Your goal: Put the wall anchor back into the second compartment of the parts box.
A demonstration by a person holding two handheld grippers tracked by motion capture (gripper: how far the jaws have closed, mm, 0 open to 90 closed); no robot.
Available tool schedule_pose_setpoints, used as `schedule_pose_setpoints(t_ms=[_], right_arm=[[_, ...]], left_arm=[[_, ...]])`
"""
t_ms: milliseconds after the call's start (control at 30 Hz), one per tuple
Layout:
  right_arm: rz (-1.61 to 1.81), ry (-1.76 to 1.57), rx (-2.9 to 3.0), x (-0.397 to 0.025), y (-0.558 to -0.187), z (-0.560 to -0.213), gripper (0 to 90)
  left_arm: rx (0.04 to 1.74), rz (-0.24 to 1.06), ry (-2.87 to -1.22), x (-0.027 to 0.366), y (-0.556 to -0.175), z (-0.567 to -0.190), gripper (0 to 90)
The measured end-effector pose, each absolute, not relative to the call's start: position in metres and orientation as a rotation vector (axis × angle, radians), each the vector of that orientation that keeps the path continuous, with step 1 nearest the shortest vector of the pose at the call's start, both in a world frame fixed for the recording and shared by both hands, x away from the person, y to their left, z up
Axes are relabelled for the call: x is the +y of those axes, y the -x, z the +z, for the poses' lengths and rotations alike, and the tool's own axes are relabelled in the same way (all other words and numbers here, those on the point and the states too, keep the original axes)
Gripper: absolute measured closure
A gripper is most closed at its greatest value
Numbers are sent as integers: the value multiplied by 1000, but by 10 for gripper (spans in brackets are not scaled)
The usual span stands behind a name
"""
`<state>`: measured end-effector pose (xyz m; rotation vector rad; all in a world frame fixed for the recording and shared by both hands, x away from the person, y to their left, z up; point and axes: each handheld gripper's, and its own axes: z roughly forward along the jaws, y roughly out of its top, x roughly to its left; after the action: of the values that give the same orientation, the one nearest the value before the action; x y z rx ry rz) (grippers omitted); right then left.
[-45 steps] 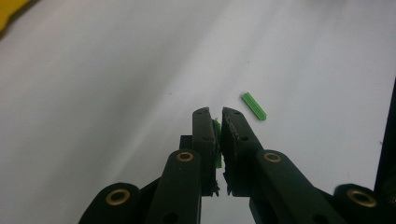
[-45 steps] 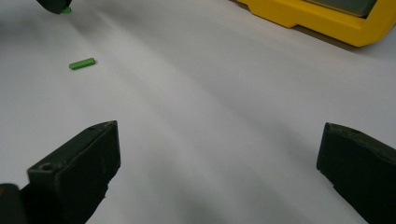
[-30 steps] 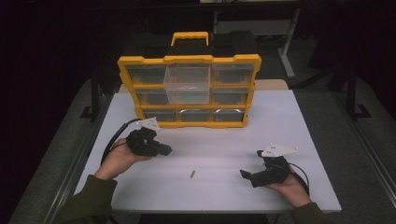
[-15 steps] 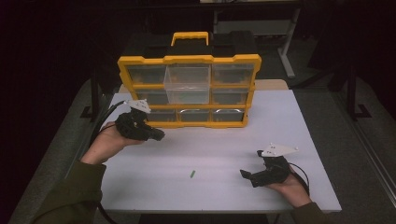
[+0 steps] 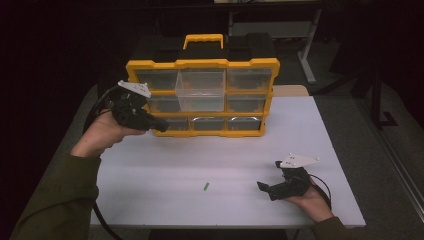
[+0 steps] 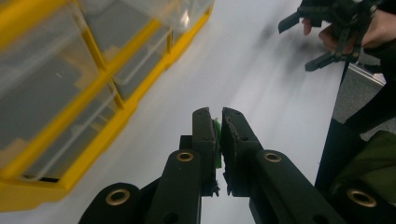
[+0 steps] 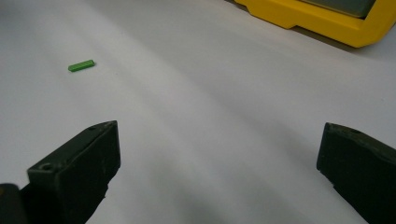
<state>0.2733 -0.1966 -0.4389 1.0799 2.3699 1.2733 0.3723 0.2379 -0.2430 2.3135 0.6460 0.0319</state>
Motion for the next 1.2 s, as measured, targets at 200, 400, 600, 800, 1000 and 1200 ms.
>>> schedule_pose_setpoints(t_ms=[200, 400, 600, 800, 1000, 1200], right_arm=[[1273, -1081, 2370, -197, -274, -439, 0], [1275, -1082, 2369, -197, -273, -439, 0], [1274, -1082, 2370, -197, -273, -439, 0], [1274, -1082, 2370, -197, -273, -439, 0], [1277, -1084, 2369, -197, -273, -439, 0], [1279, -1082, 2368, -197, -273, -438, 0]], left_arm=[[631, 26, -2290, 241, -380, -217, 845], [607, 38, -2279, 241, -385, -194, 845], [591, 66, -2279, 237, -388, -171, 846], [582, 94, -2269, 232, -393, -151, 845], [567, 105, -2261, 223, -397, -137, 846], [563, 109, -2269, 207, -405, -134, 845]])
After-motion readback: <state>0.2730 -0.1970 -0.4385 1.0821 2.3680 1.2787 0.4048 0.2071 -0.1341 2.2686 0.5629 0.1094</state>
